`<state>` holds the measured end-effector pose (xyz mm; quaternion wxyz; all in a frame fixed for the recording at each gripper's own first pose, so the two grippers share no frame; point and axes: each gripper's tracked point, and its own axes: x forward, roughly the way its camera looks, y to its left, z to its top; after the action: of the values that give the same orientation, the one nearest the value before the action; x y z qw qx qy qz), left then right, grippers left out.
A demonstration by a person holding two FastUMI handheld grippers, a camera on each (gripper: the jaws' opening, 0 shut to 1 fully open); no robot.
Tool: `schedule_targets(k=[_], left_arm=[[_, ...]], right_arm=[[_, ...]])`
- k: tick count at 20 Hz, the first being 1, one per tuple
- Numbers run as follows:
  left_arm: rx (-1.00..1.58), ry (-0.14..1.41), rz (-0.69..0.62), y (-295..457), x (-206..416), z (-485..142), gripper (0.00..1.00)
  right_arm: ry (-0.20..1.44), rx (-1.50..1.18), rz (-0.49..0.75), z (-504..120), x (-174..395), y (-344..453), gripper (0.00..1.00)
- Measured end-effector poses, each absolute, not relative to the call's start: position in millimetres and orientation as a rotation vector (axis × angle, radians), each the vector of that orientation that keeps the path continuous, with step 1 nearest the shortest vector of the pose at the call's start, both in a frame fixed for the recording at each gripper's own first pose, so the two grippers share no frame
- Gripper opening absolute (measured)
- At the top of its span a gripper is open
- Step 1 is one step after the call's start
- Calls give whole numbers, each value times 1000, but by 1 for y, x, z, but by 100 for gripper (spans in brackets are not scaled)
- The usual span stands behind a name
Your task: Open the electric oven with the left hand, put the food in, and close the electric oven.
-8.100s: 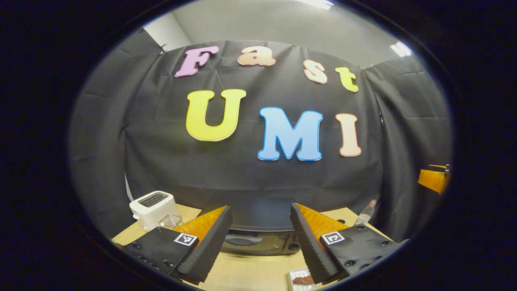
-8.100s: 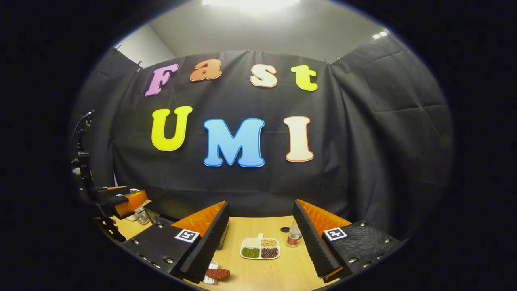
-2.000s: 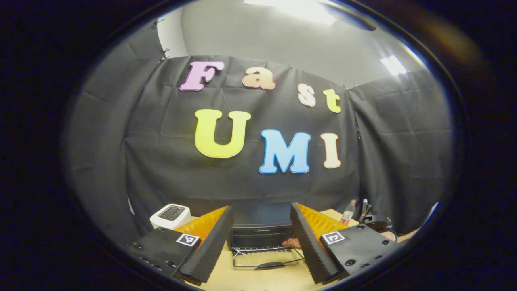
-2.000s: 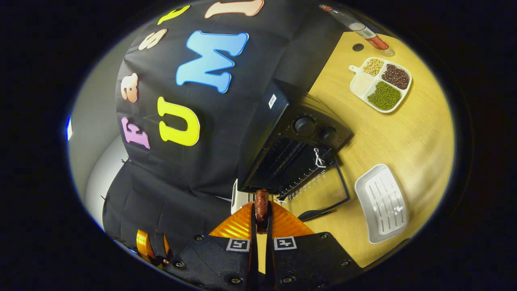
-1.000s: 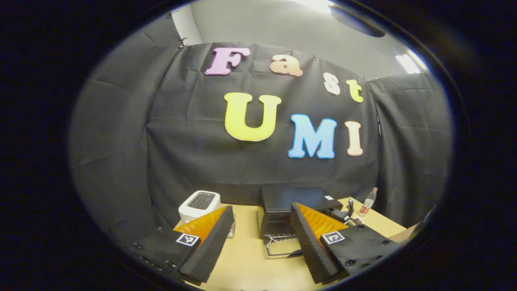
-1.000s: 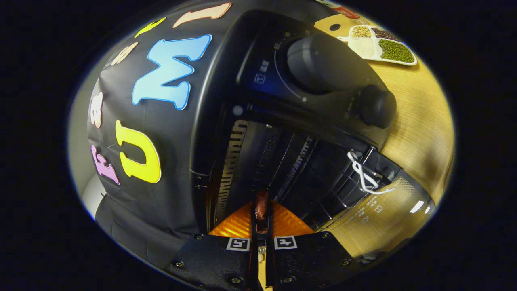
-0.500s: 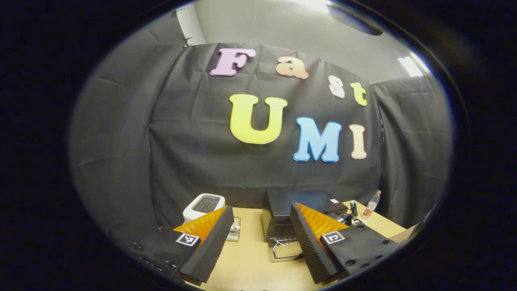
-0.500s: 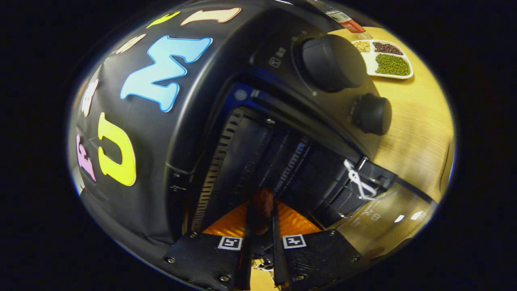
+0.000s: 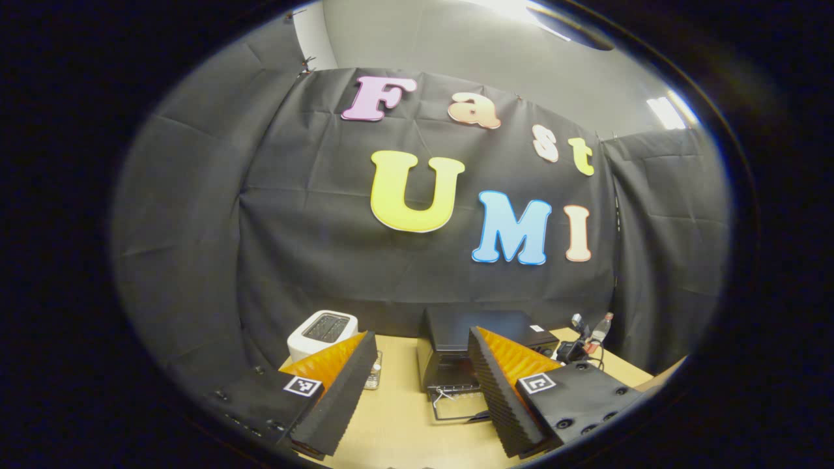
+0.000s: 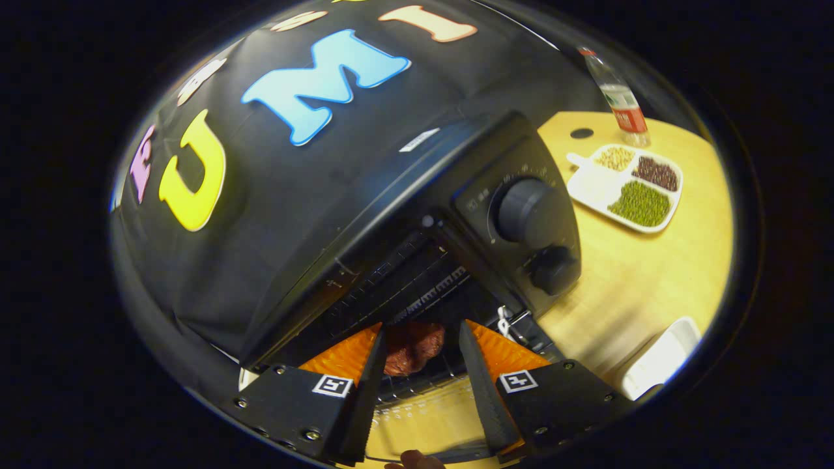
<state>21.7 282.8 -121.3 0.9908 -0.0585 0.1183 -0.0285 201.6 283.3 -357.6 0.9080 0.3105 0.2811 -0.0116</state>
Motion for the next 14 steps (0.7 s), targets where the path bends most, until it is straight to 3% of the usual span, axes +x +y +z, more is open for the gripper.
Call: schedule_targets(k=[3,7,8,10,14], left_arm=[[-114,244,-92,263,27,-129,91],[-107,264,-145,230,33,-142,94],[-100,267,-151,224,35,-144,91],[-91,270,-156,209,39,-145,97],[-93,267,-136,182,45,-146,97]], right_arm=[[528,491,3,-330,176,262,67],[454,397,8,-288,150,237,67],[423,356,5,-275,145,228,67],[360,282,4,-246,137,213,68],[229,137,33,-183,125,188,67]])
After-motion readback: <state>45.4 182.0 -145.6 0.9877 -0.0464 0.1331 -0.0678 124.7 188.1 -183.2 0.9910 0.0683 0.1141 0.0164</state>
